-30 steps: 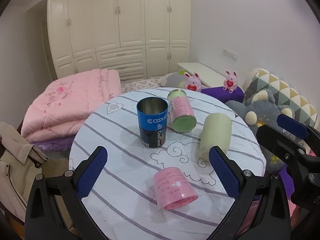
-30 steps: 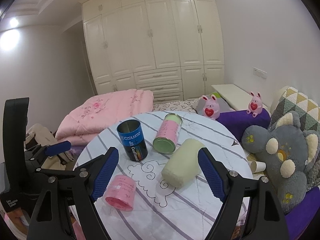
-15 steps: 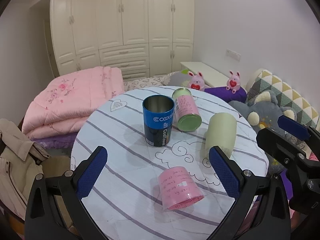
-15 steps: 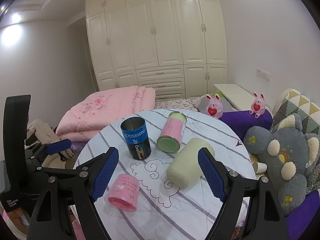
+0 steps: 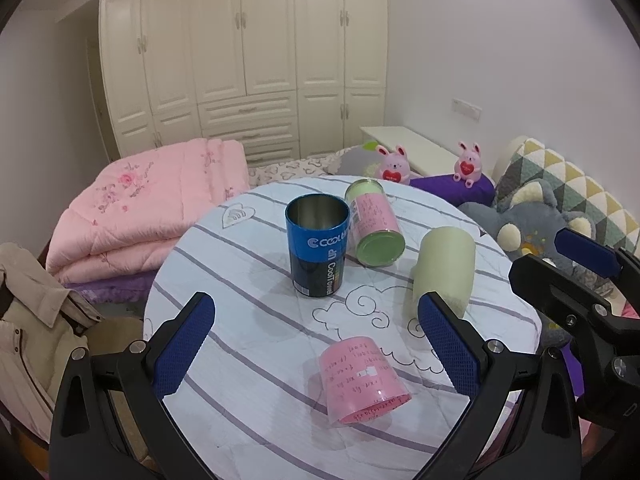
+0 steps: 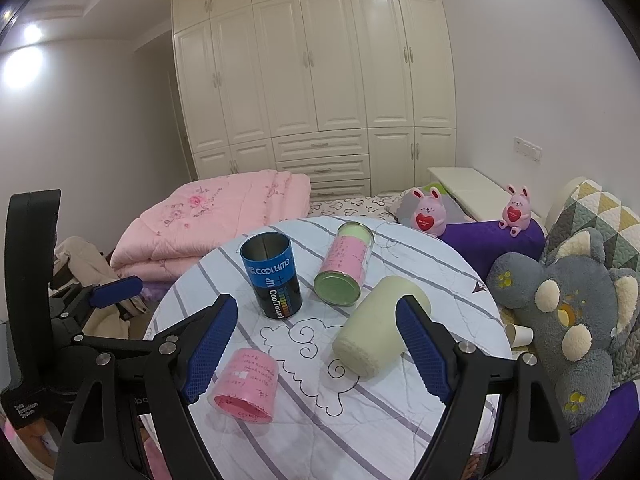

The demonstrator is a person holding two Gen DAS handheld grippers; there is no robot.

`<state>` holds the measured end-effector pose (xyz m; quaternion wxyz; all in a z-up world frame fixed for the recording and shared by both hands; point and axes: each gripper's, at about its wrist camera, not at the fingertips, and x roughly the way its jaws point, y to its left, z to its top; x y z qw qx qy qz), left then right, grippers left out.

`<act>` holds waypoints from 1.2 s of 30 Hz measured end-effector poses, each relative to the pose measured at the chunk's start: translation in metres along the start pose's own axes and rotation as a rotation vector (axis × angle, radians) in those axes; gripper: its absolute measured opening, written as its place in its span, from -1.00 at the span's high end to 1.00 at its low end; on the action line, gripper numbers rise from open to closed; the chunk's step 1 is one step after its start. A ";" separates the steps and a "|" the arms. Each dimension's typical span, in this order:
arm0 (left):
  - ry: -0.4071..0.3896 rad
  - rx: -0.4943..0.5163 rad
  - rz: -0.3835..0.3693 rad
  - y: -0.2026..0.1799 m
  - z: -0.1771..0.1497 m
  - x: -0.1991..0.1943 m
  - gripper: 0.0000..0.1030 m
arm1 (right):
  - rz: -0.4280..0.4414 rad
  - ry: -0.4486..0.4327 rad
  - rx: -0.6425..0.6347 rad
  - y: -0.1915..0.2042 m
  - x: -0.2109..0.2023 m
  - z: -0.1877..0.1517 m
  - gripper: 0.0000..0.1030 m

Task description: Flip cup upright

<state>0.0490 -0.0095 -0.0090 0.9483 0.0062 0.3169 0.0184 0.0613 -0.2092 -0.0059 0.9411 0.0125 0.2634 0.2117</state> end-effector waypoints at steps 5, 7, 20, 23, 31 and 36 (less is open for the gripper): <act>-0.009 0.009 0.012 -0.002 0.000 0.000 -0.99 | -0.004 -0.002 -0.005 -0.001 0.001 0.000 -0.61; -0.013 0.011 0.010 -0.002 0.000 0.000 -0.99 | -0.005 -0.001 -0.005 -0.001 0.001 0.000 -0.61; -0.034 0.036 0.003 -0.009 0.001 -0.002 -0.99 | -0.011 0.002 -0.002 -0.005 -0.001 -0.001 -0.61; -0.050 0.043 0.008 -0.010 0.001 -0.004 -0.99 | -0.015 0.006 -0.003 -0.005 0.000 -0.001 -0.61; -0.071 0.054 0.019 -0.012 0.001 -0.006 -0.99 | -0.017 0.008 -0.004 -0.006 0.000 -0.001 -0.61; -0.069 0.052 0.018 -0.012 0.001 -0.006 -0.99 | -0.018 0.007 -0.006 -0.005 0.001 -0.001 -0.61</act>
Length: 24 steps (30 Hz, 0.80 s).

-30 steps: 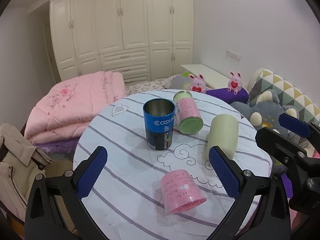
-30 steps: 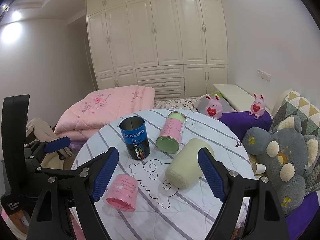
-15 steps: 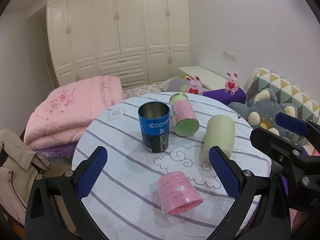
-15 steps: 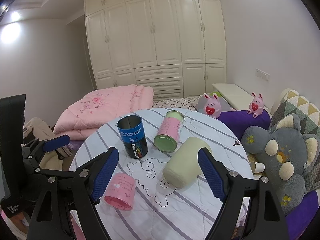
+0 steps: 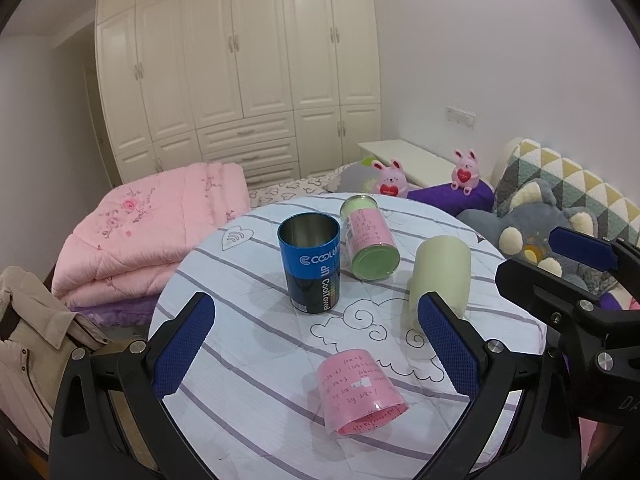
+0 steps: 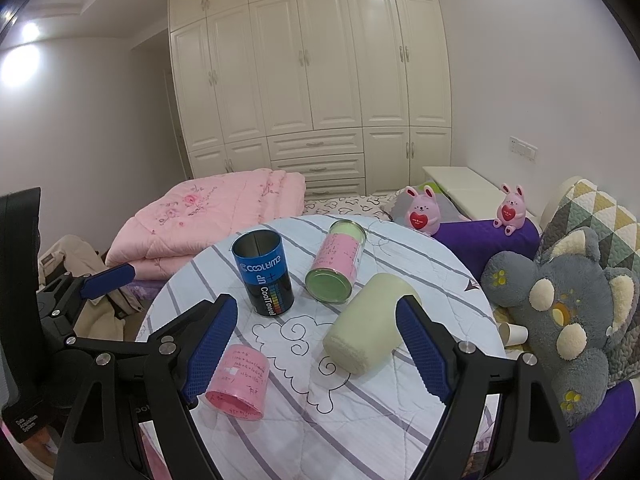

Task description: Flip cup upright

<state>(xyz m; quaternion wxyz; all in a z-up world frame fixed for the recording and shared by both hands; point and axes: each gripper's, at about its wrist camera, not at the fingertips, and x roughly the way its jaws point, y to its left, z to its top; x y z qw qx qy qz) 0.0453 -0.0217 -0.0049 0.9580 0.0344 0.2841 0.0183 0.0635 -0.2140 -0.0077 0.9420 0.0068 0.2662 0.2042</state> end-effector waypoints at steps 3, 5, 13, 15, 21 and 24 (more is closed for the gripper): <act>0.000 -0.002 -0.001 0.000 0.000 0.000 -0.99 | 0.000 0.000 0.000 0.000 0.000 0.000 -0.61; 0.002 -0.002 -0.002 0.000 0.000 0.000 -0.99 | 0.001 0.000 0.000 0.000 0.000 0.000 -0.61; 0.004 -0.003 -0.002 0.002 0.000 0.001 -0.99 | -0.001 0.003 -0.001 -0.001 0.000 0.001 -0.61; 0.007 -0.004 -0.005 0.002 0.000 0.001 -0.99 | 0.000 0.001 -0.001 0.000 0.000 0.001 -0.61; 0.016 -0.004 -0.008 0.002 0.001 0.006 -0.99 | 0.000 0.005 -0.001 -0.002 0.002 0.001 -0.61; 0.025 -0.007 -0.015 0.003 0.001 0.008 -0.99 | 0.000 0.009 -0.001 -0.003 0.003 0.001 -0.61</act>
